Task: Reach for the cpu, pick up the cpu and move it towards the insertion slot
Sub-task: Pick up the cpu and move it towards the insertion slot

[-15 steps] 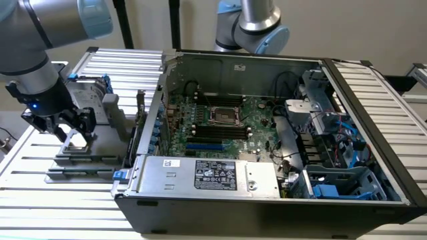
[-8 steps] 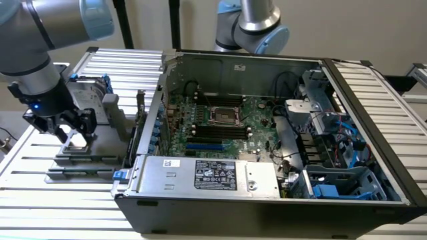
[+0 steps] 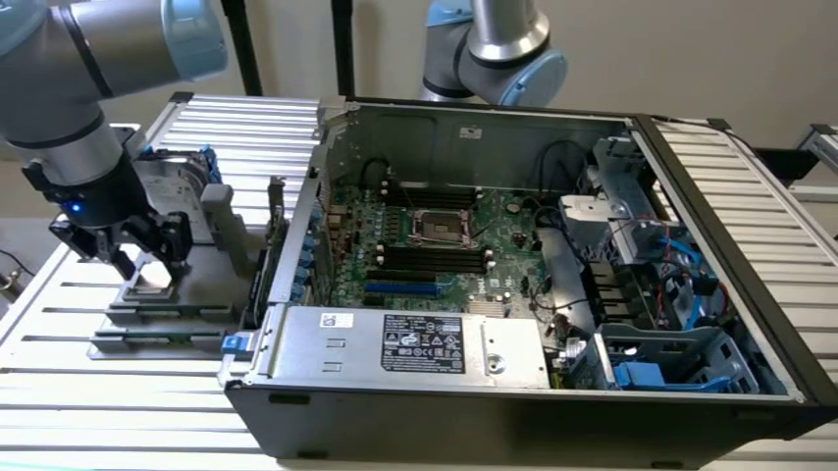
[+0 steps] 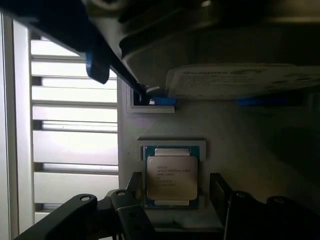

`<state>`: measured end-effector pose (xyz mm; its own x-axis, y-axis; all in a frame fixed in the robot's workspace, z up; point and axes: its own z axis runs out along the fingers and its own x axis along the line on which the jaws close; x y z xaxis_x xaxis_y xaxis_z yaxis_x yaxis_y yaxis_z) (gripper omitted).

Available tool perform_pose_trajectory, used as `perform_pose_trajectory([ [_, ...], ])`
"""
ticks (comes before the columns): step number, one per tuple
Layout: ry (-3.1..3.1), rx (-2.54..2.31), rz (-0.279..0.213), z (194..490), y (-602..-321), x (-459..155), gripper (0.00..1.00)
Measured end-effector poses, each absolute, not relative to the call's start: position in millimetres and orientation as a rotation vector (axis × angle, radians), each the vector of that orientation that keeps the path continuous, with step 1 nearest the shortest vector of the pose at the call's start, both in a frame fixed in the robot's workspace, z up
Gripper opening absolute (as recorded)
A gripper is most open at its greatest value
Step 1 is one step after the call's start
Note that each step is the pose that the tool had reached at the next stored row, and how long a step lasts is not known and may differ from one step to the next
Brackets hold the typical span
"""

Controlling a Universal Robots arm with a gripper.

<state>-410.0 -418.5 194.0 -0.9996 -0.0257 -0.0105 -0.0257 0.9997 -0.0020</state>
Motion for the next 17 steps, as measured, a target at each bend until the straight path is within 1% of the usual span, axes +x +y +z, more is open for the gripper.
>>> perform_pose_trajectory([
  [17, 3.135, -0.036, -0.028, 187.9, -413.8, -410.0, 0.65],
])
